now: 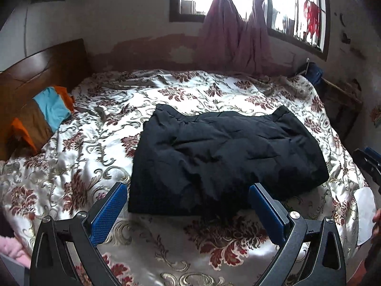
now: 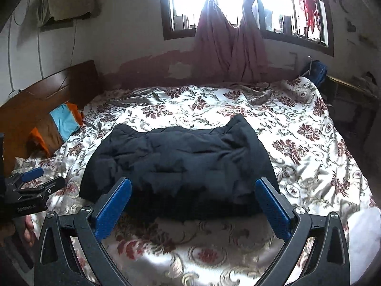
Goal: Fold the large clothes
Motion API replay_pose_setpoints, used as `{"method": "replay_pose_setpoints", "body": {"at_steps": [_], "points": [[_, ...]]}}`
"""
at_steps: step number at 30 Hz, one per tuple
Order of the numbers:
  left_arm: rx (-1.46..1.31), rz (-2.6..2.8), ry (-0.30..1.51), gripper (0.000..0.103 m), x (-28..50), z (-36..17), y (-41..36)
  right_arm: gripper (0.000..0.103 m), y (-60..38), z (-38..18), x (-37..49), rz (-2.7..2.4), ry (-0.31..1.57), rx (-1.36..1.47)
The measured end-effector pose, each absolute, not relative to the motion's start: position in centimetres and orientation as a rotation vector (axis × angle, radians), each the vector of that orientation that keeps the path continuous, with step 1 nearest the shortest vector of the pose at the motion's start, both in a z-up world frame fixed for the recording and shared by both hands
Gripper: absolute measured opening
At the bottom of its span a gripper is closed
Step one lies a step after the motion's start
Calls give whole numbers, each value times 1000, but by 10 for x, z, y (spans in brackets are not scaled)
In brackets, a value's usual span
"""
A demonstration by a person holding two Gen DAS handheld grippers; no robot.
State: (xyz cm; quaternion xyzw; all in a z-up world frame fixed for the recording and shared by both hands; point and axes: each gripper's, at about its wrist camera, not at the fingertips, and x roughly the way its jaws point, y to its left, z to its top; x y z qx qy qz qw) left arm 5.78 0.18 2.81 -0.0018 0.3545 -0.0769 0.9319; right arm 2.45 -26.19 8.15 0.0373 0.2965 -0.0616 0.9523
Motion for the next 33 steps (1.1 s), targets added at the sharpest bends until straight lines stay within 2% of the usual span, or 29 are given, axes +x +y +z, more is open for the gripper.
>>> {"method": "replay_pose_setpoints", "body": {"at_steps": [15, 33], "points": [[36, -195, 758, 103, -15, 16, -3, 102, -259, 56, -48, -125, 691, 134], [71, -210, 791, 103, -29, 8, -17, 102, -270, 45, -58, -120, 728, 137]]}}
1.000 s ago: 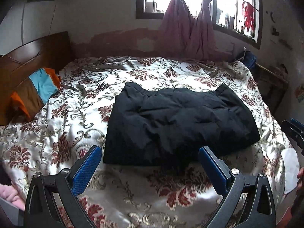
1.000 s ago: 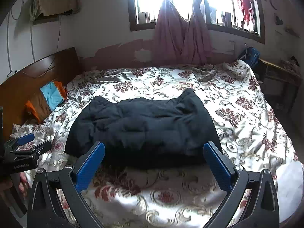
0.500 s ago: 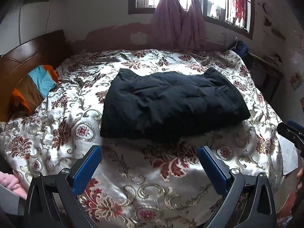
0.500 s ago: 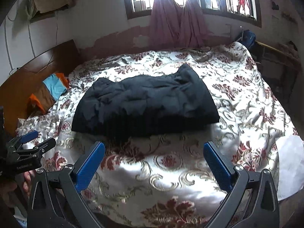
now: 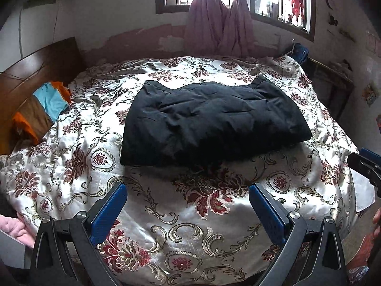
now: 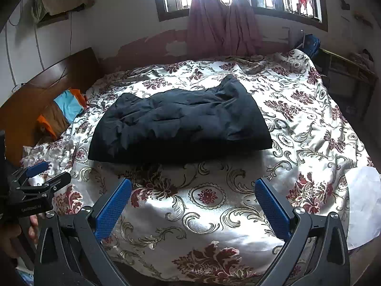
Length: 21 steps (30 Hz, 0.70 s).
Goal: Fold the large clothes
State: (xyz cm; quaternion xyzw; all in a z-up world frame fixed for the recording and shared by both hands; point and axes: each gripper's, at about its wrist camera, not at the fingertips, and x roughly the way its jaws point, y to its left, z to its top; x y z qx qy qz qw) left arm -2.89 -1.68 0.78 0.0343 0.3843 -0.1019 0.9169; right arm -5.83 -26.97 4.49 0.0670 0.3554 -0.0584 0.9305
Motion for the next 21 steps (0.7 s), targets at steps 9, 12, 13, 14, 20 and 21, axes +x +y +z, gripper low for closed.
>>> {"method": "replay_pose_setpoints", "body": {"at_steps": [9, 12, 13, 14, 20, 21], "points": [[78, -211, 784, 103, -30, 9, -19, 102, -272, 47, -57, -121, 724, 140], [80, -209, 783, 103, -29, 10, -20, 102, -272, 47, -58, -121, 724, 145], [80, -209, 783, 103, -29, 11, -20, 102, -271, 48, -58, -121, 724, 145], [79, -209, 784, 103, -29, 11, -20, 102, -271, 48, -58, -120, 725, 144], [74, -203, 786, 103, -30, 10, -13, 102, -266, 47, -55, -112, 725, 140], [74, -203, 786, 103, -30, 10, -13, 102, -266, 47, -55, -111, 726, 141]]}}
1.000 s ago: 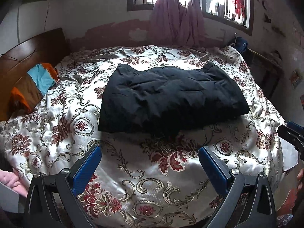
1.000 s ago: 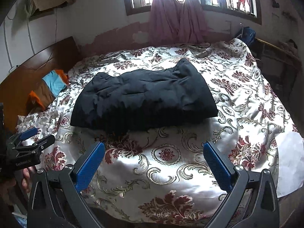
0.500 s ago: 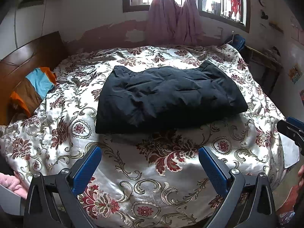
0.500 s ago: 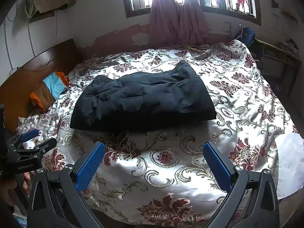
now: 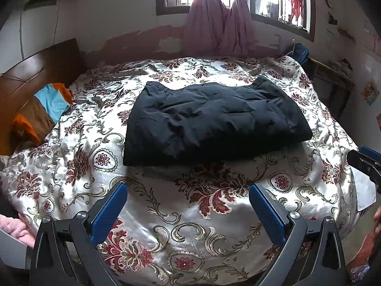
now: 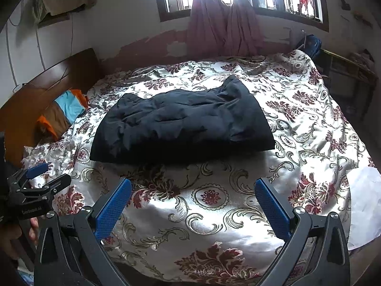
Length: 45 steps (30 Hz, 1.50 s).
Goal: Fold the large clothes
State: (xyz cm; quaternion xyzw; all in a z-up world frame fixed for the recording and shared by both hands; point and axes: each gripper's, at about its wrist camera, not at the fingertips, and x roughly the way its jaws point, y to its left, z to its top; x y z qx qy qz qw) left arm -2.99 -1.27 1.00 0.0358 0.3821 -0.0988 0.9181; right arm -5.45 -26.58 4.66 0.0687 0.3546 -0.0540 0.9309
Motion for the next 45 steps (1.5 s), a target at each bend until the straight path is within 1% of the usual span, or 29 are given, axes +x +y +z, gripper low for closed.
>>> {"method": "replay_pose_setpoints", "body": {"at_steps": [19, 45], "points": [[72, -199, 784, 103, -31, 7, -2, 102, -258, 46, -47, -100, 725, 136], [81, -207, 805, 103, -31, 6, -6, 102, -259, 46, -46, -100, 731, 136]]}}
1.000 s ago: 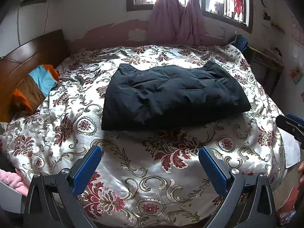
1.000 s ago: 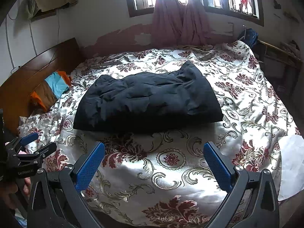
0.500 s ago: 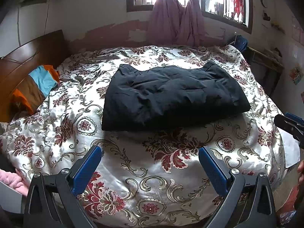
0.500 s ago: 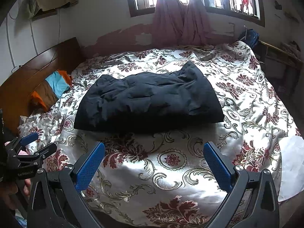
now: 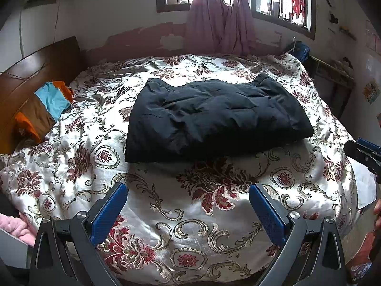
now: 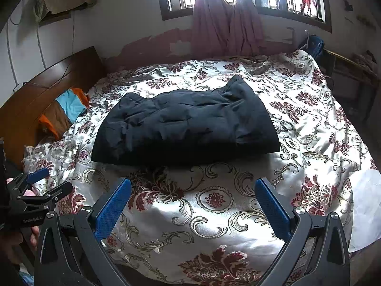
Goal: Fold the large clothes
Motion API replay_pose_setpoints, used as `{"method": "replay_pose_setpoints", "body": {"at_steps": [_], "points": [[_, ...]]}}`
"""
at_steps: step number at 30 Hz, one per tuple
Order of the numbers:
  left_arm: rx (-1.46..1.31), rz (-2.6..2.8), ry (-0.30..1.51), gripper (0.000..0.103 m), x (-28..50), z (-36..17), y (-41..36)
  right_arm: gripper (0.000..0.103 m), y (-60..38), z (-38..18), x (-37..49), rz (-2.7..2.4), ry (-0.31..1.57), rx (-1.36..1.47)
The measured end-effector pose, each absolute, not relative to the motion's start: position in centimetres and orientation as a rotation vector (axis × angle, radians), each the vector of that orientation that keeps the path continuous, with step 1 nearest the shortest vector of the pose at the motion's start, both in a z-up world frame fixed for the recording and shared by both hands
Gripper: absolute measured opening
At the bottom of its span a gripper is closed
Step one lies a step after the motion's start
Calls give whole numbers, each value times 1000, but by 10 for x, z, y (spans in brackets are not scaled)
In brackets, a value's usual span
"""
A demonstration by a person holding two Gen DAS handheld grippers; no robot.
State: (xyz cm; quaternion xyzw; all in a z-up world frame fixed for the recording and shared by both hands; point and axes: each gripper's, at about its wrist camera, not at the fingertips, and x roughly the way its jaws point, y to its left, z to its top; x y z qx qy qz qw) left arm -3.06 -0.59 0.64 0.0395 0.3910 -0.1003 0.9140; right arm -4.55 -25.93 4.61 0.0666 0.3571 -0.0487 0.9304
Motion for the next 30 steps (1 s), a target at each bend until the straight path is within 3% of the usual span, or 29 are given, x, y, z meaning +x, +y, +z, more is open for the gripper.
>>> {"method": "replay_pose_setpoints", "body": {"at_steps": [30], "points": [[117, -210, 884, 102, -4, -14, -33, 102, -283, 25, -17, -125, 798, 164]]}}
